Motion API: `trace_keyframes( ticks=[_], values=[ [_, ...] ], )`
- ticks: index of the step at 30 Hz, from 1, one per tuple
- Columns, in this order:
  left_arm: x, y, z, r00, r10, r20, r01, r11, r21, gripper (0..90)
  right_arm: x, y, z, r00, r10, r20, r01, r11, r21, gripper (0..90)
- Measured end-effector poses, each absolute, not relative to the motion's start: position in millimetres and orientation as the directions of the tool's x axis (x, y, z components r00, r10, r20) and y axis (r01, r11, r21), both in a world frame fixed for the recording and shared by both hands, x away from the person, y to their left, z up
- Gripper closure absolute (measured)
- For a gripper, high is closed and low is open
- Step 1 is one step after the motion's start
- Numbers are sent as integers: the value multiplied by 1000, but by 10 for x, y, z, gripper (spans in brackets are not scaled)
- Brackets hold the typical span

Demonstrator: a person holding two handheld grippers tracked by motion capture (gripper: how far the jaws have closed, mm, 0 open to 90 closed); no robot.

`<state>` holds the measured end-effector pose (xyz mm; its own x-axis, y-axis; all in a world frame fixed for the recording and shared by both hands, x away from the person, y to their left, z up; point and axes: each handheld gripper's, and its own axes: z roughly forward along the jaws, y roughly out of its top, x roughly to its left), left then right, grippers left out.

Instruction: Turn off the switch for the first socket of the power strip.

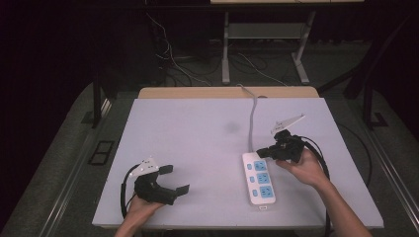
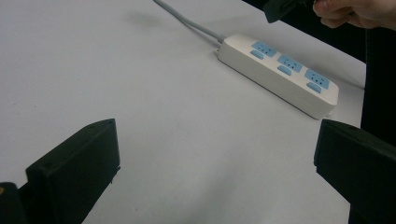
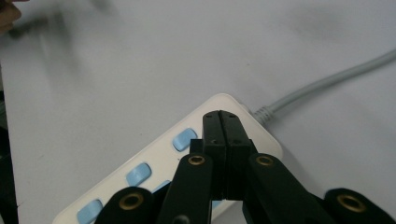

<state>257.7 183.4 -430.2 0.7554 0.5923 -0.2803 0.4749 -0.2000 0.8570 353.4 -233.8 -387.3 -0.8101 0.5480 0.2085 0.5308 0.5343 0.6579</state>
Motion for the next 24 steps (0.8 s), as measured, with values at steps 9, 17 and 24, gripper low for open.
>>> trace_keyframes(
  ticks=[9,17,24],
  values=[
    [2571,1829,-4301,756,592,-280,474,-199,858,0,3470,-2523,-3790,-781,591,203,549,493,675,900],
    [2565,1822,-4298,755,592,-281,475,-198,858,0,3374,-2660,-3731,-759,619,203,561,463,686,893],
    [2562,1820,-4295,756,591,-282,473,-196,859,0,3256,-2811,-3708,-723,656,218,584,411,700,782]
  ],
)
